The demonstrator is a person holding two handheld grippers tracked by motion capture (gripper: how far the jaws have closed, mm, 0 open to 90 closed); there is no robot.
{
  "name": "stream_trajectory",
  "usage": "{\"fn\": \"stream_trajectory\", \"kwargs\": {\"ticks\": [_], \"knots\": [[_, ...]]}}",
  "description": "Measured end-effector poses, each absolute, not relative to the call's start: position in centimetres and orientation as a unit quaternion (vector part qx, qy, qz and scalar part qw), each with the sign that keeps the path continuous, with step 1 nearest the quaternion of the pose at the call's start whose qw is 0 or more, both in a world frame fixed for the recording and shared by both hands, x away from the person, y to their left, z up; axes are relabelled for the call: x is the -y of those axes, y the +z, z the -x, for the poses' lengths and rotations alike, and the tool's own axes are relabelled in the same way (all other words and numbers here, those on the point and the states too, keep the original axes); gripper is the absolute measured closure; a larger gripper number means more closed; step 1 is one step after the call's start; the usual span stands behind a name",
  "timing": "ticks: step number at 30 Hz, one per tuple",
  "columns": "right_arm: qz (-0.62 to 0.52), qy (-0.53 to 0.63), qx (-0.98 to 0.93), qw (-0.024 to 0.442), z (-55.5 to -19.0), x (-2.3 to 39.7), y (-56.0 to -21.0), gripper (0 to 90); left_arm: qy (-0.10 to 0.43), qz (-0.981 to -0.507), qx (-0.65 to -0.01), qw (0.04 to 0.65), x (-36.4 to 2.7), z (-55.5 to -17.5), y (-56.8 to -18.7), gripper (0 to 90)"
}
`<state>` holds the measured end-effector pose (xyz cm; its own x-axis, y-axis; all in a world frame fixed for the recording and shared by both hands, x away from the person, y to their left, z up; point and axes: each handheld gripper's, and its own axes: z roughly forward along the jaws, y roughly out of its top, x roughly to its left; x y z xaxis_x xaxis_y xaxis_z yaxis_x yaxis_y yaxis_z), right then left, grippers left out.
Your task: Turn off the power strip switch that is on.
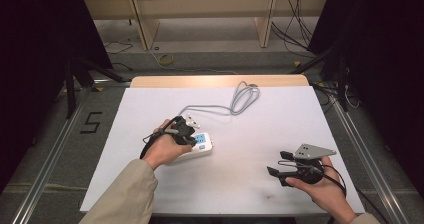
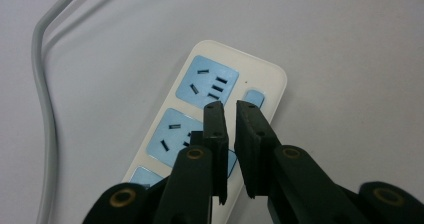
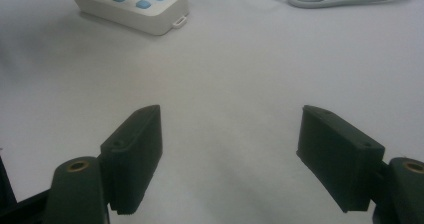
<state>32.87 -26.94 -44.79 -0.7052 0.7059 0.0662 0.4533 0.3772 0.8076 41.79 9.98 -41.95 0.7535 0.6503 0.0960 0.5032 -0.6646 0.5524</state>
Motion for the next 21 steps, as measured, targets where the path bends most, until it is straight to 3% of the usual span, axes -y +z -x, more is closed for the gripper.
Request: {"fn": "stream_trajectory", "kwargs": {"ticks": [8,13,21], "knots": [[-0.355,0.431,-0.817,0.147,-32.86,26.94,-44.79,26.3,0.154,-0.893,-0.325,0.271,-10.18,-41.54,-41.69,74.4],[-0.354,0.431,-0.817,0.147,-32.87,26.93,-44.79,26.2,0.158,-0.882,-0.321,0.308,-10.33,-41.51,-41.49,57.5],[-0.354,0.431,-0.817,0.147,-32.85,26.94,-44.78,26.2,0.168,-0.87,-0.323,0.333,-10.68,-41.32,-41.43,38.2]]}}
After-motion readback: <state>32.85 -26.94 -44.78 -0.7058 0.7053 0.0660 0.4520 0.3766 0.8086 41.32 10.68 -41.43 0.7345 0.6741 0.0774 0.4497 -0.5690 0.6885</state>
